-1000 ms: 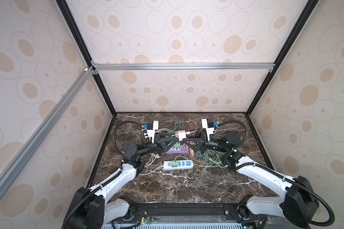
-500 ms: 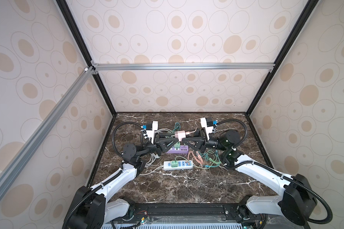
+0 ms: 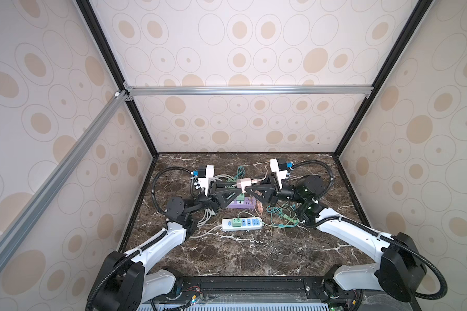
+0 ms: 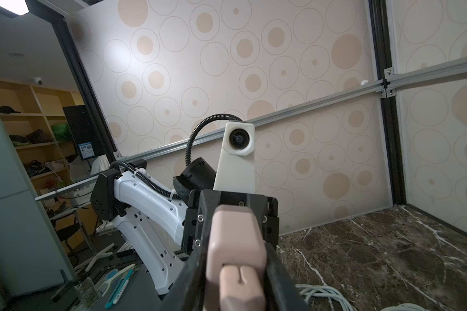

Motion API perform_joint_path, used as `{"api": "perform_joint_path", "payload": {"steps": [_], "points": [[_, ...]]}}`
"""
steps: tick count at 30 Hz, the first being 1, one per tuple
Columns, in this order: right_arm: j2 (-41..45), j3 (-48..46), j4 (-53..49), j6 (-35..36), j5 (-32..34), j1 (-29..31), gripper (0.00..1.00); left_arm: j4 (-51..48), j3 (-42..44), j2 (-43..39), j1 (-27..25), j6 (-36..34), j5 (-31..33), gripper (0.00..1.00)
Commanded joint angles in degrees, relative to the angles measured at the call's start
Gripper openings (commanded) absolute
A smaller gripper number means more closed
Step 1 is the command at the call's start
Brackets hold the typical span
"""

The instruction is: Insert the plug

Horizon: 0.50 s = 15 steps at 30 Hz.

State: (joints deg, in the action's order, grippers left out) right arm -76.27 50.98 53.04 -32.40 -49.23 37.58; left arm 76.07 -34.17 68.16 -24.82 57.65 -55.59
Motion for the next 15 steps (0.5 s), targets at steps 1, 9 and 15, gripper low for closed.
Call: {"api": "perform_joint_path", "payload": {"steps": [1, 9, 15], "points": [[-0.5, 2.4, 2.7, -0.6, -0.9, 0.7, 0.33, 3.8, -0.3, 0.0, -0.5, 1.2, -1.2, 0.0], [0.2, 2.9, 1.4, 0.3, -1.0, 0.9, 0.19, 2.3, -0.2, -0.3, -0.5, 0.1, -1.1, 0.1], [5.5, 2.9, -14.0, 11.4, 4.1, 0.8, 0.14, -14.1, -1.1, -4.0, -0.5, -10.1, 0.8, 0.43]]}}
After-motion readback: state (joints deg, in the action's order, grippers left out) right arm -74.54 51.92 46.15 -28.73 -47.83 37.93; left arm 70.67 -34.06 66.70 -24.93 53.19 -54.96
